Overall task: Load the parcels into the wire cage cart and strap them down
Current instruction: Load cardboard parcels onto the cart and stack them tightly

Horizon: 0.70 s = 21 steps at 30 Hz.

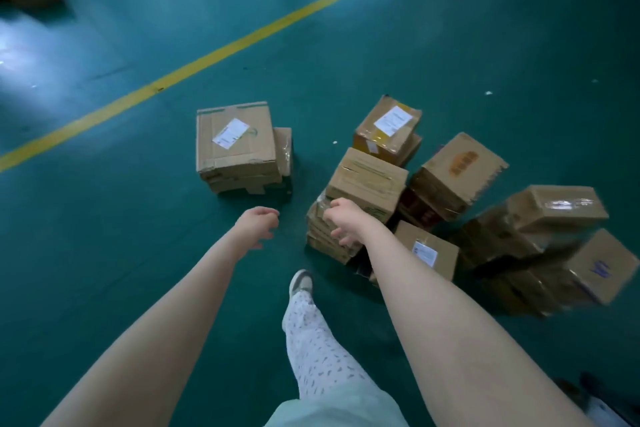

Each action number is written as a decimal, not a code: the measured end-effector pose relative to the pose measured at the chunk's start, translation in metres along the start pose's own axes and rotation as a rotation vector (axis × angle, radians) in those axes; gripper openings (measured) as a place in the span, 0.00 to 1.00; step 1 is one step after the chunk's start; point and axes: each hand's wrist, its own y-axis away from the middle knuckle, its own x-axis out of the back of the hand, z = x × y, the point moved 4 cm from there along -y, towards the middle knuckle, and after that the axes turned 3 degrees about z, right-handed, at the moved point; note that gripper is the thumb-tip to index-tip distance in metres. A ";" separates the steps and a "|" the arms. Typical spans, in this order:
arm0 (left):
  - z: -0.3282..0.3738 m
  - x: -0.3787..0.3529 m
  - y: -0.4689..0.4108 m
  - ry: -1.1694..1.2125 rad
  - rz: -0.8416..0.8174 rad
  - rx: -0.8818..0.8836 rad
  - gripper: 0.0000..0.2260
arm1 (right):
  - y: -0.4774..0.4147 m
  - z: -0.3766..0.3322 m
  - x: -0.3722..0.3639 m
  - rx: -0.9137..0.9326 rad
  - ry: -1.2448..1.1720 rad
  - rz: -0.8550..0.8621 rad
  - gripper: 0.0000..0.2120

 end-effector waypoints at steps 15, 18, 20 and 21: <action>0.038 0.149 -0.241 -0.083 0.167 0.080 0.17 | -0.225 -0.144 -0.059 -0.088 0.059 -0.031 0.24; 0.026 0.169 -0.299 -0.061 0.194 0.135 0.18 | -0.281 -0.154 -0.072 -0.092 0.045 0.010 0.24; 0.014 0.179 -0.350 -0.053 0.203 0.159 0.19 | -0.326 -0.160 -0.089 -0.116 0.012 0.042 0.23; 0.007 0.183 -0.373 -0.062 0.205 0.168 0.20 | -0.347 -0.161 -0.095 -0.130 0.001 0.061 0.23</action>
